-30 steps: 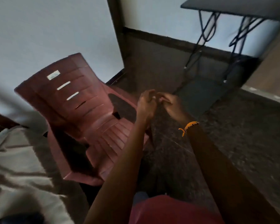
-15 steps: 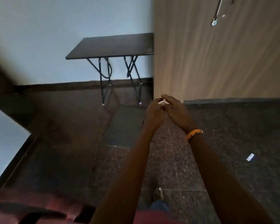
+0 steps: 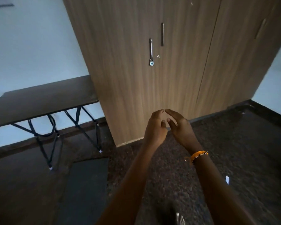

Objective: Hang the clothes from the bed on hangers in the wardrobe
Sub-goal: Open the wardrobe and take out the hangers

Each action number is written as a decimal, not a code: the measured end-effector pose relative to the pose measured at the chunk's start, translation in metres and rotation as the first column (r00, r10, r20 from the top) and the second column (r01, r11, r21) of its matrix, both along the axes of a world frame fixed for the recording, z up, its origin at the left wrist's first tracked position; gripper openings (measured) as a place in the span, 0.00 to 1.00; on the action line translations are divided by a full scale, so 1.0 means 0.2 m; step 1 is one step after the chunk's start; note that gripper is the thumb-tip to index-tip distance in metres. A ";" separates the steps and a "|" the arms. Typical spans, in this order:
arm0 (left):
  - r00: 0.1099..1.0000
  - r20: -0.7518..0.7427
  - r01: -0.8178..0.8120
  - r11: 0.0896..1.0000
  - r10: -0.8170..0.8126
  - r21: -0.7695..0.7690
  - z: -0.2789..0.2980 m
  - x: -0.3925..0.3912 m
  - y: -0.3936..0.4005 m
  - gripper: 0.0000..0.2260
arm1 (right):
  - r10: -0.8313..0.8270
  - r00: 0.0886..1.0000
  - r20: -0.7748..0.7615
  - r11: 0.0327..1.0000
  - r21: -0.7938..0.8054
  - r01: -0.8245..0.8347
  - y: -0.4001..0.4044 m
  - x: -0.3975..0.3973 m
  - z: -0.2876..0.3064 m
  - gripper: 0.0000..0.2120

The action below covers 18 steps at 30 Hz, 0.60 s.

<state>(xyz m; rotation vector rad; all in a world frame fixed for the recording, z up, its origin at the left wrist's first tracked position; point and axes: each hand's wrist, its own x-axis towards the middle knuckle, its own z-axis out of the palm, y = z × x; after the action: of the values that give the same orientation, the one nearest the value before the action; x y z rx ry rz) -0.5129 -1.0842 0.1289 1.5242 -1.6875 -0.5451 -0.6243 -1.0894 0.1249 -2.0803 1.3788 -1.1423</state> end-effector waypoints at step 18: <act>0.980 -0.078 -0.189 0.979 0.183 -0.079 0.32 -0.24 -1.97 0.19 | 0.094 0.994 -0.054 0.988 -0.119 -0.100 -2.07 -0.25 0.34 0.21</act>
<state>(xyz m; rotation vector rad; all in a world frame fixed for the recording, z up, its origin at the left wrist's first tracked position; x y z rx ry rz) -0.5609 -1.4781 0.1935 1.5621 -1.4780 -0.4168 -0.6748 -1.5033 0.1920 -2.2477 1.2416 -1.1694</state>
